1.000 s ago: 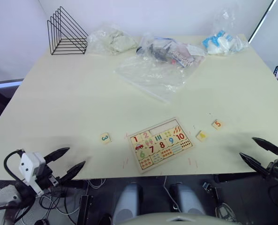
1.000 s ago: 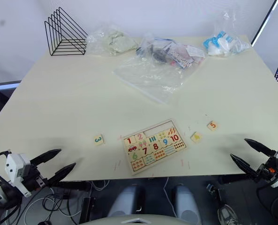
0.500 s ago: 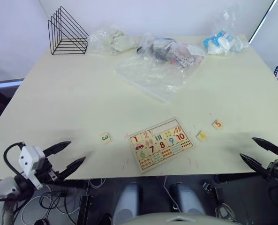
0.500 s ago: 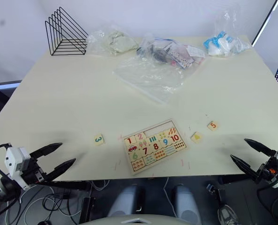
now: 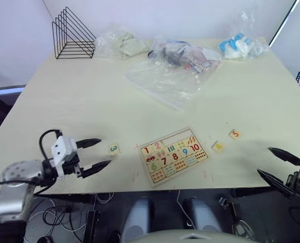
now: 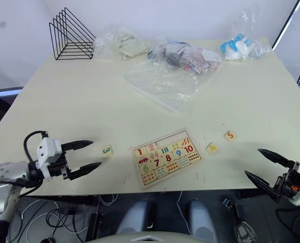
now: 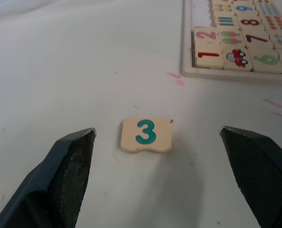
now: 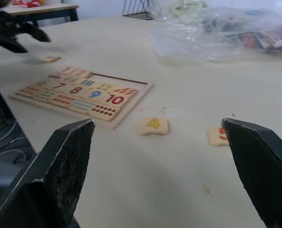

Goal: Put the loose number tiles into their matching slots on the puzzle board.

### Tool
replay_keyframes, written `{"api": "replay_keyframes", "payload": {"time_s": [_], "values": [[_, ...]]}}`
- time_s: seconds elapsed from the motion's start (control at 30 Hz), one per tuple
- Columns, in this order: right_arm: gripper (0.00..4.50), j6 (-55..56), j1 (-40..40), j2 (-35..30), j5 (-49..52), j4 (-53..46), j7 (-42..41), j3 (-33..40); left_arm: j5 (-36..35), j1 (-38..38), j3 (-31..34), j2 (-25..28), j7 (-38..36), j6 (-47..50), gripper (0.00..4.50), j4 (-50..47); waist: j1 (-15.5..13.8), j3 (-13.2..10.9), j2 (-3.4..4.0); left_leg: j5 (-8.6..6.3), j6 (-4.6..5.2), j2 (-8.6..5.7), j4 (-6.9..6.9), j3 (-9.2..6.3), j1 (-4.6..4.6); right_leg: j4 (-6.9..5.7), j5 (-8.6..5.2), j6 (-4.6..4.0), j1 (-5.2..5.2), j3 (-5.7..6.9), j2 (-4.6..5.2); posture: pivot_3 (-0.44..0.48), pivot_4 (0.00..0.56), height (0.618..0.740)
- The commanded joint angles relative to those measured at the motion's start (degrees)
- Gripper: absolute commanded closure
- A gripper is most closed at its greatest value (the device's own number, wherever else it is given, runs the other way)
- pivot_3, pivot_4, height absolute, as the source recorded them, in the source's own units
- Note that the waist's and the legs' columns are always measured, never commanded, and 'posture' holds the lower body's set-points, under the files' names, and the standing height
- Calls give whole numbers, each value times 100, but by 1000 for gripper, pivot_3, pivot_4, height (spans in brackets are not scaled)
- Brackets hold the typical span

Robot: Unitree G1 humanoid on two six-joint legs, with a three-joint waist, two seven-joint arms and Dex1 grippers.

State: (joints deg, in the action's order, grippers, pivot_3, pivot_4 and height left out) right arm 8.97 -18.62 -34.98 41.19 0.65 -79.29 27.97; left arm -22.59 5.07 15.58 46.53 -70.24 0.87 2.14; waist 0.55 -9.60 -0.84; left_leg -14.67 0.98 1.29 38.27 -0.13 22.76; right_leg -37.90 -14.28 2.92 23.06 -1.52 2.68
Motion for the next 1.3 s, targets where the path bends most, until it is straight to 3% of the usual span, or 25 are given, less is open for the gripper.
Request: {"api": "replay_keyframes", "payload": {"time_s": [0.03,0.3,0.7,0.8,0.93,0.97,1.13,1.3], "values": [[0,-12,-30,-91,145,-207,-222,96,97,-271,-130,130,-120,-85,60,269,6,0,0,0,0,0,-1,-2,0,1,7,12,0,0,0,0,150,740],[0,13,98,-110,92,-205,-361,70,347,-898,-562,116,-221,-77,60,762,4,0,0,0,0,0,0,-6,0,-1,8,13,0,1,0,0,150,740],[0,105,162,-1,13,-132,-359,47,573,-1085,-871,-32,-236,-418,60,1311,-14,1,3,0,0,0,1,-10,0,-2,9,14,0,1,1,0,150,740],[0,124,190,-1,-4,-78,-371,51,492,-1092,-908,-73,-330,-448,908,1371,-15,3,6,0,0,0,1,-11,0,-2,9,14,0,0,2,0,150,740],[0,150,238,-10,-24,-11,-388,43,435,-1093,-928,-114,-414,-444,2648,1391,-12,4,7,0,0,0,1,-10,0,-2,9,14,0,0,2,0,150,740],[0,156,253,-8,-33,6,-393,35,414,-1073,-932,-121,-435,-439,2874,1380,-12,4,8,0,0,0,1,-11,0,-2,9,14,0,0,2,0,150,740],[0,166,305,-7,-47,52,-437,3,246,-860,-753,-154,-334,-357,2944,1194,-6,6,10,0,0,1,0,-12,-1,-2,9,14,0,0,2,0,150,740],[0,184,368,-17,-62,117,-492,-49,13,-354,-366,-259,328,110,2944,436,4,6,11,0,0,7,0,-25,-2,-3,9,14,0,-1,4,0,150,740]]}}
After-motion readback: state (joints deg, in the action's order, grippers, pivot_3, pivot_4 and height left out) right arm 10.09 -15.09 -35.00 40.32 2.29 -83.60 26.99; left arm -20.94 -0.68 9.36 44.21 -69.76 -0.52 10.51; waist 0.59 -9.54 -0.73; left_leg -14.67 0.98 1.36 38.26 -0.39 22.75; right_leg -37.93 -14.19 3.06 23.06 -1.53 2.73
